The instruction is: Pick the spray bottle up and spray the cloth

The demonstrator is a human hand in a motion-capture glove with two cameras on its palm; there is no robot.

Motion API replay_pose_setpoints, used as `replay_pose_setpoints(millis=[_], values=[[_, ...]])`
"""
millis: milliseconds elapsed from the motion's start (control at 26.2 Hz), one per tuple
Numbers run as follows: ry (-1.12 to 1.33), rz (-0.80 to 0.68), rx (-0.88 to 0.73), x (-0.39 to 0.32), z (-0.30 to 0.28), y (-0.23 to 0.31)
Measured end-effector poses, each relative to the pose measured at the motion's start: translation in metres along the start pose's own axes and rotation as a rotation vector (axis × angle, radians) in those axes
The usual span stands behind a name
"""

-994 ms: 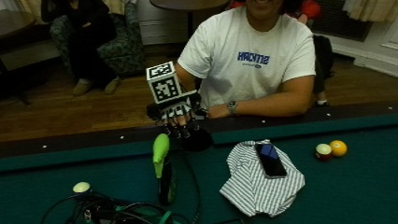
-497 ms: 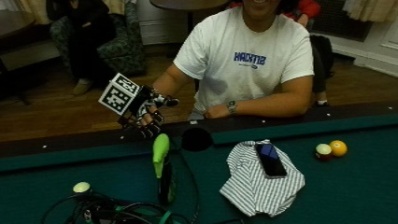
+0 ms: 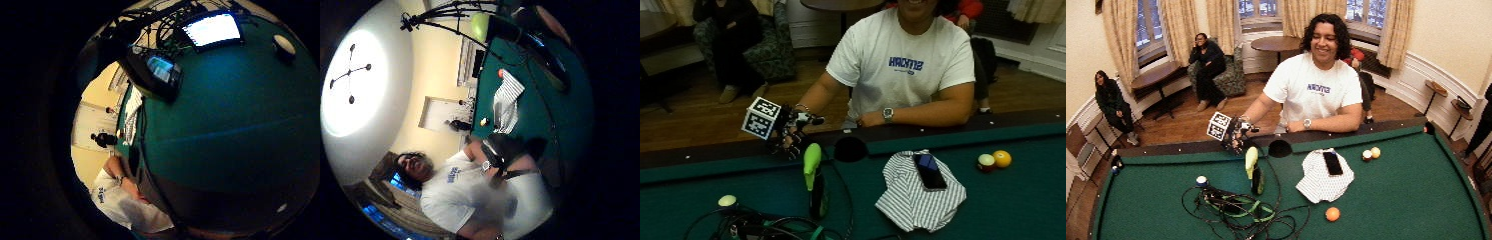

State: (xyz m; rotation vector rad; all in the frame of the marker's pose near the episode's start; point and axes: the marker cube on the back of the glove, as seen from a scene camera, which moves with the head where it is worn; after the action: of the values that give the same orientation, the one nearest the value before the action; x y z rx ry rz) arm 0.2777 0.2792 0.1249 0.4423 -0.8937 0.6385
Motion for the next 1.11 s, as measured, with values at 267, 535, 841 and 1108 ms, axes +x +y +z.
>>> replay_pose_setpoints(millis=[267,535,841,1108], values=[[-0.062,0.012,0.036,0.005,0.016,-0.026],[-0.084,0.069,0.016,0.016,0.03,-0.056],[-0.07,0.098,0.082,0.021,0.035,-0.08],[-0.089,0.099,0.235,0.026,0.034,-0.089]])
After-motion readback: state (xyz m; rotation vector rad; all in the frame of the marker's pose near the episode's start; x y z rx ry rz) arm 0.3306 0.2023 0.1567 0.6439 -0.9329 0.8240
